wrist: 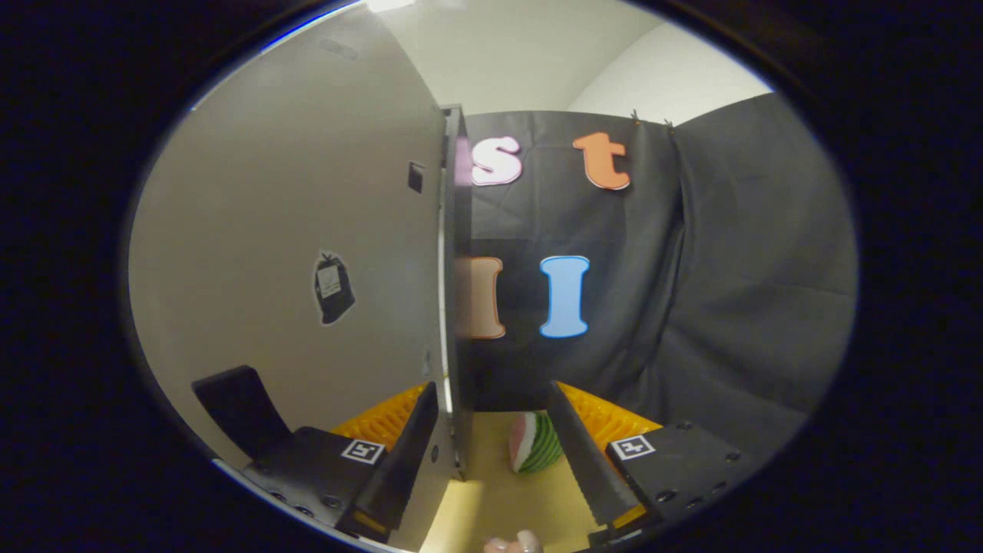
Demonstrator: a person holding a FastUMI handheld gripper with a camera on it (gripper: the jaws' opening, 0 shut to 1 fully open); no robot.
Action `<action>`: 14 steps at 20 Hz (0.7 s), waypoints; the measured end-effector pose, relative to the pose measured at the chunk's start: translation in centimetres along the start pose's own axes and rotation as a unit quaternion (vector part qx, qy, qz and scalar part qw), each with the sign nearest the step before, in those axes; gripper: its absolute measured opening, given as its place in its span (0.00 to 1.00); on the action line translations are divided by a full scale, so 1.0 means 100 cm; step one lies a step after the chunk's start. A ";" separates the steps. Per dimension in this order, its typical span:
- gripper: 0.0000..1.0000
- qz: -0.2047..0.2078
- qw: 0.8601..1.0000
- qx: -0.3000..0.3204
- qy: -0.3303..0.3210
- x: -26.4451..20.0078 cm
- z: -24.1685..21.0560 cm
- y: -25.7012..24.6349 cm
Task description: Open the shoe cabinet door, grab the shoes and put them into the shoe cabinet, then close the shoe cabinet door.
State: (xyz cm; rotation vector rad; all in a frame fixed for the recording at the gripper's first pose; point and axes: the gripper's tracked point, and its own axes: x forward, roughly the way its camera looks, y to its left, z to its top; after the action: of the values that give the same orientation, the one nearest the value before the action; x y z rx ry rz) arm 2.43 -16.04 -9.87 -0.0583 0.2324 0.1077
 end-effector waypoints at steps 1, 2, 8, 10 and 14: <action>0.91 0.005 1.000 -0.001 0.000 0.000 0.000 0.013; 0.91 0.009 1.000 -0.001 0.000 0.000 0.000 0.026; 0.92 0.031 0.999 0.009 -0.004 0.016 -0.004 0.124; 0.92 0.048 0.999 0.012 -0.004 0.026 -0.008 0.165; 0.92 0.066 0.998 0.008 -0.005 0.062 -0.008 0.229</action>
State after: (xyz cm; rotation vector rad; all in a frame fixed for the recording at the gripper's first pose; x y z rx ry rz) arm 5.67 7.29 -13.19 -0.0272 0.2266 0.2380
